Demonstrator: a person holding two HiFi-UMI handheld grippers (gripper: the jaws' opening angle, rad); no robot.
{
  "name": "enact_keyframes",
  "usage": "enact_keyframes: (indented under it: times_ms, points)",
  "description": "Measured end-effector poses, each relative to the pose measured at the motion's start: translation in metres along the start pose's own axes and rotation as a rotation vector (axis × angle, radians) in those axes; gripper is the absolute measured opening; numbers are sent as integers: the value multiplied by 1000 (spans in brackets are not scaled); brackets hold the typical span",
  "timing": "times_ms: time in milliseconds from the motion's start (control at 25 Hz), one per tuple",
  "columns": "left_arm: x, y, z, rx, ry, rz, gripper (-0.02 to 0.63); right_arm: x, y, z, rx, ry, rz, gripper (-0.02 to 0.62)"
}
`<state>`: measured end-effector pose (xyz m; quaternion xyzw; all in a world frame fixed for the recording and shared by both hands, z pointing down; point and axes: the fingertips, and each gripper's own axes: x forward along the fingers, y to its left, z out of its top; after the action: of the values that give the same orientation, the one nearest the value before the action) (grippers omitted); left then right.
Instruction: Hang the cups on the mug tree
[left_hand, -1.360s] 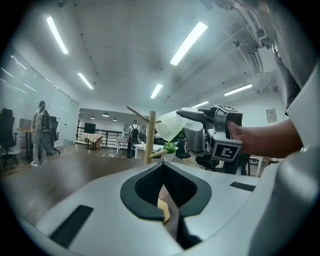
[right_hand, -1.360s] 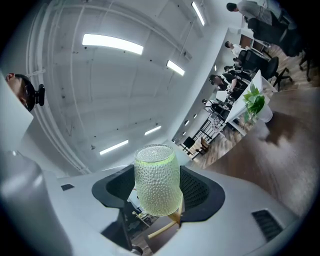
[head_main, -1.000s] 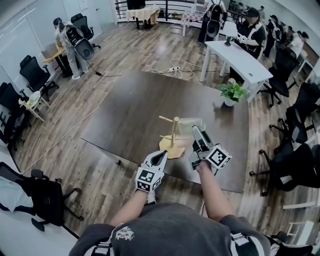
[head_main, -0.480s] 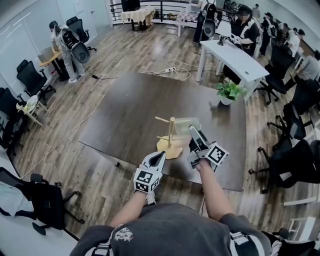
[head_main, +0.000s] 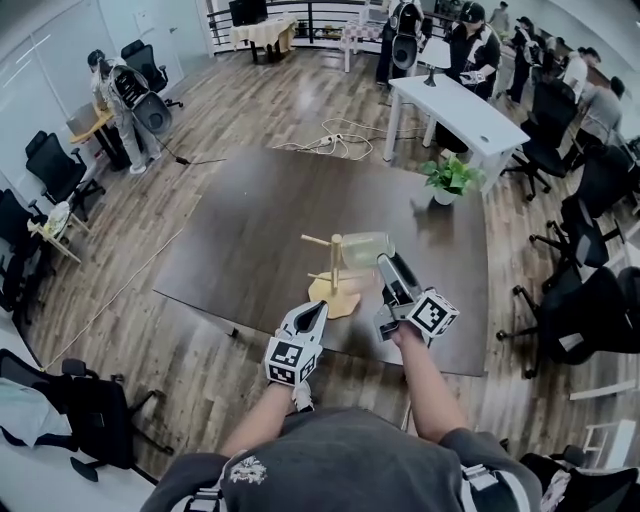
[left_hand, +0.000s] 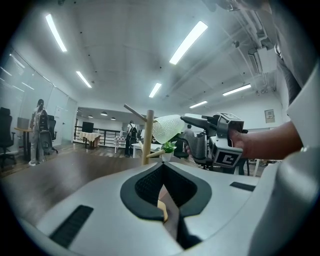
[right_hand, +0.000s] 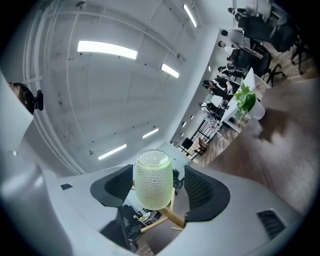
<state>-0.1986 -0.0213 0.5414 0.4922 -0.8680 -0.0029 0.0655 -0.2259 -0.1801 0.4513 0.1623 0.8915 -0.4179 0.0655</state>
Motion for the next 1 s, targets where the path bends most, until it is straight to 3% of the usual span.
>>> enact_keyframes:
  times_ms: [480, 600, 760, 920, 1000]
  points:
    - [26, -64, -8, 4, 26, -179, 6, -68, -16, -10, -336, 113, -193, 312]
    - [32, -75, -8, 1, 28, -209, 6, -85, -6, -19, -407, 153, -188, 269]
    - [41, -92, -9, 4, 29, -254, 6, -107, -1, -28, -467, 196, -196, 165]
    - [46, -110, -8, 4, 27, -298, 6, -134, -3, -18, -631, 172, -350, 55]
    - [49, -119, -7, 1, 25, -320, 6, -149, -3, -10, -740, 168, -438, 32]
